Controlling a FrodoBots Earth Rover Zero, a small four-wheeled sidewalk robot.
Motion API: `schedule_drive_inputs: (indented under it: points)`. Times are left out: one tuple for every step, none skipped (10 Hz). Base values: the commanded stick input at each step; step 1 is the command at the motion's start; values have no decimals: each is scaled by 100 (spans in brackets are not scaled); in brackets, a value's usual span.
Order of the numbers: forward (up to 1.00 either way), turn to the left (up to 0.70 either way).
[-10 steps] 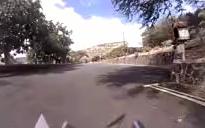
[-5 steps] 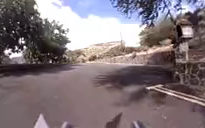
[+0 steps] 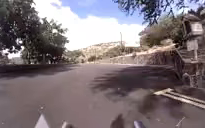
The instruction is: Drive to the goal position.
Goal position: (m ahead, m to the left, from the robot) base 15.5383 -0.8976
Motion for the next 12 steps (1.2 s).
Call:
schedule_drive_inputs:
  points:
    - [70, 0]
    - [70, 0]
    - [70, 0]
    - [70, 0]
    - [70, 0]
    - [70, 0]
    - [70, 0]
    - [70, 0]
    - [70, 0]
    - [70, 0]
    - [70, 0]
    - [70, 0]
